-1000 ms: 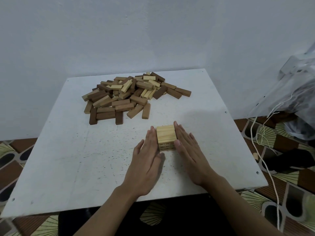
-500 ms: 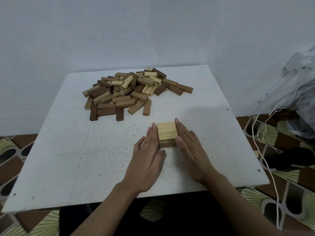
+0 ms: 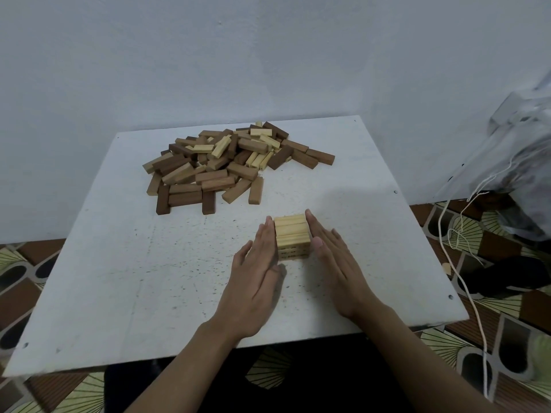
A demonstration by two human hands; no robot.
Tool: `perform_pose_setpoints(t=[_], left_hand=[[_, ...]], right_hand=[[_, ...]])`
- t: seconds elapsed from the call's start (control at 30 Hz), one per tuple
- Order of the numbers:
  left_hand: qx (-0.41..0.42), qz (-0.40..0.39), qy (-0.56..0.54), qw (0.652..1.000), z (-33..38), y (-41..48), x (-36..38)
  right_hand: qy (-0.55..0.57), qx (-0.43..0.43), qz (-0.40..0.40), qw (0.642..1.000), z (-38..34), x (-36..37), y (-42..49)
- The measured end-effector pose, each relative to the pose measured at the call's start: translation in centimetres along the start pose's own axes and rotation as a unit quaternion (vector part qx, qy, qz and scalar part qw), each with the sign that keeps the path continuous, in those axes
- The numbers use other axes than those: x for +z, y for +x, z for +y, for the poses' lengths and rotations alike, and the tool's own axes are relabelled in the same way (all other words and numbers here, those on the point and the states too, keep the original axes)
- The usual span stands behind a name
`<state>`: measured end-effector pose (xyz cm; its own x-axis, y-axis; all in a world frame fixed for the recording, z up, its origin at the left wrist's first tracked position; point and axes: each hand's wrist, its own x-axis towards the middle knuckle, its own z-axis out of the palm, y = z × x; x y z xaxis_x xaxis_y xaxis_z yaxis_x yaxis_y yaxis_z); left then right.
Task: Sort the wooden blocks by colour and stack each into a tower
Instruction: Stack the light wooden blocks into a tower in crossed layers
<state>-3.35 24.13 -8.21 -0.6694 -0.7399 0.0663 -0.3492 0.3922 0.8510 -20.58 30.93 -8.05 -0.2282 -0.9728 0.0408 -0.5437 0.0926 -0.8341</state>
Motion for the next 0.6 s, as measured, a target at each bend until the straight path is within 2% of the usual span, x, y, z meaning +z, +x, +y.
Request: perform_pose_setpoints(t=[0.13, 0.3, 0.6], left_hand=[[-0.016, -0.011, -0.029, 0.999, 0.09, 0.06, -0.11], [0.007, -0.015, 0.064, 0.998, 0.77, 0.07, -0.29], [0.015, -0.021, 0.088, 0.996, 0.36, 0.23, -0.15]], right_hand=[[-0.002, 0.001, -0.003, 1.0, -0.04, 0.02, -0.06], [-0.027, 0.001, -0.012, 1.0, -0.03, 0.22, 0.0], [-0.048, -0.004, -0.011, 0.999, 0.04, 0.34, -0.08]])
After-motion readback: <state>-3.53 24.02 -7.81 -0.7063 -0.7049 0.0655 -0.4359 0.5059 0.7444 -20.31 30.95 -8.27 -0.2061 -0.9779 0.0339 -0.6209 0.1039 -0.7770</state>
